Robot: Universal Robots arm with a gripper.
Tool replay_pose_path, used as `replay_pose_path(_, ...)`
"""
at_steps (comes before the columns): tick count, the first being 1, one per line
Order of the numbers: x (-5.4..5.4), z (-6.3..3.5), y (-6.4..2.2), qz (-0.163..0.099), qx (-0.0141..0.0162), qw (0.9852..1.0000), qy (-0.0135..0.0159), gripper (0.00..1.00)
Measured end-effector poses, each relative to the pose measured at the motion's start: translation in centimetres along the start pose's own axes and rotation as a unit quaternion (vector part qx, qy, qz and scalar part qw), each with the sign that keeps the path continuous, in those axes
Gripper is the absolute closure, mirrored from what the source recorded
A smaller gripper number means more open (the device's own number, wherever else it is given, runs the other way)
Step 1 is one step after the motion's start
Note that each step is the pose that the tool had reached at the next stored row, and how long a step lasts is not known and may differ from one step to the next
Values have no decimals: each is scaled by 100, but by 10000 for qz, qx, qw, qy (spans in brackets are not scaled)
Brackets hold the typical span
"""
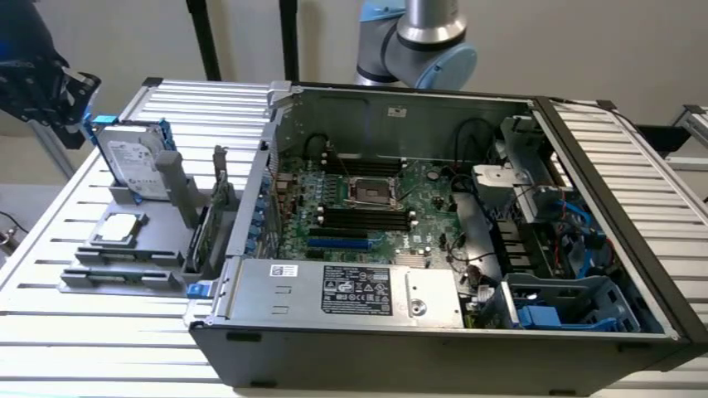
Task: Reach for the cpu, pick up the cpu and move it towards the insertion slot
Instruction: 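Pick up the cpu and move it towards the insertion slot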
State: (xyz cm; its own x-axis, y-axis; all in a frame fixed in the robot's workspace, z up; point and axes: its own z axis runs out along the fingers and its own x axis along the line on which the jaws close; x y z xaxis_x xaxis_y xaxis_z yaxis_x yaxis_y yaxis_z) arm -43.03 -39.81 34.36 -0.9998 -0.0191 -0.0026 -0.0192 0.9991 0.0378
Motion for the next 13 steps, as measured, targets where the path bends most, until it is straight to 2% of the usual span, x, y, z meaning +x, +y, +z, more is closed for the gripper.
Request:
replay_pose_path(3,21,20,44,0,0,10000,-1,89)
replay_pose_path(9,26,24,51,0,2,10000,0,89)
replay_pose_path(11,26,24,51,0,1,10000,-1,82)
replay_pose_path(12,26,25,51,0,1,10000,-1,82)
replay_pose_path(13,26,25,51,0,1,10000,-1,76)
